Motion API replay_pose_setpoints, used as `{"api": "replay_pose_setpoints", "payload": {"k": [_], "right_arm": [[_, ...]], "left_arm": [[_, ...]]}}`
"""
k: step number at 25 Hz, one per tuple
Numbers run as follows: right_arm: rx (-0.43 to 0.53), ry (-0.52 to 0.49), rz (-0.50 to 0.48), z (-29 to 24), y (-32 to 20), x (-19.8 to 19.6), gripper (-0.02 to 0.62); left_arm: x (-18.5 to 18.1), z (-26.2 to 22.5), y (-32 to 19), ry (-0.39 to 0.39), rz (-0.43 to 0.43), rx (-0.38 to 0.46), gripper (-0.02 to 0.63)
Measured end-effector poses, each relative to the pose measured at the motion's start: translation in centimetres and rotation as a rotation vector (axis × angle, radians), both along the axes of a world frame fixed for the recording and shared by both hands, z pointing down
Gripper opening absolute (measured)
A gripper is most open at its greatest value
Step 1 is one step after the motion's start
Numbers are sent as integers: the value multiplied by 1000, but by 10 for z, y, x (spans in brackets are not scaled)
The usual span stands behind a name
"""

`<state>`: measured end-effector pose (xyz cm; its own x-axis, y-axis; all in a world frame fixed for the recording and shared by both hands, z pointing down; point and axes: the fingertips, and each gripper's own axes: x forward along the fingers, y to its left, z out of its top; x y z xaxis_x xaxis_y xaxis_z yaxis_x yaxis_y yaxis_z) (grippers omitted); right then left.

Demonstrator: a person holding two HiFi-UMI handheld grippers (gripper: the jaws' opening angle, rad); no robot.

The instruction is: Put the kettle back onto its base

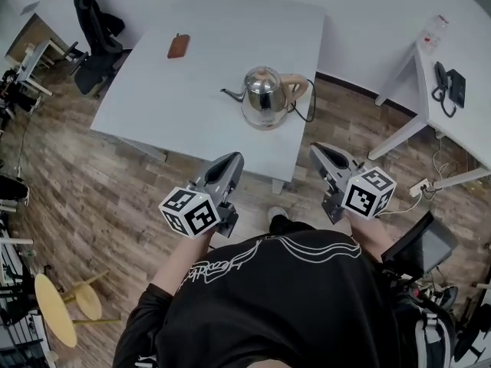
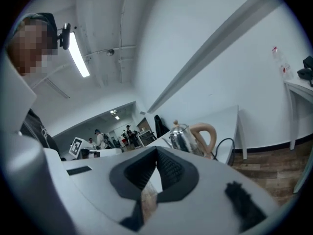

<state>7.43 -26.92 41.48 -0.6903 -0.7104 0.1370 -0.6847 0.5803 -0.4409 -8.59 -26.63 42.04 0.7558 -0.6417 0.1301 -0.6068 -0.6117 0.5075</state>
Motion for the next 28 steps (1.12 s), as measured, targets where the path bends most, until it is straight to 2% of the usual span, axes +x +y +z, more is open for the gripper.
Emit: {"api": "replay_pose_setpoints", "payload": {"k": [4,8,10,18,28], "right_arm": [[17,60,-82,-3,63,-20,8],[-26,77,-142,-1,103,-23,6],[-34,87,-157,-3,115,-21,6],[-24,133,-159,-5,142,-20,6],[11,144,-165,-10,165,-25,6]], "left_arm": [[15,-16,60,-15,102,41,0],[28,-24,98,21,133,29,5],[37,-30,112,3,160,53,5],[55,-38,140,-42,223,51,3],[61,-39,161,-38,242,42,3]]}}
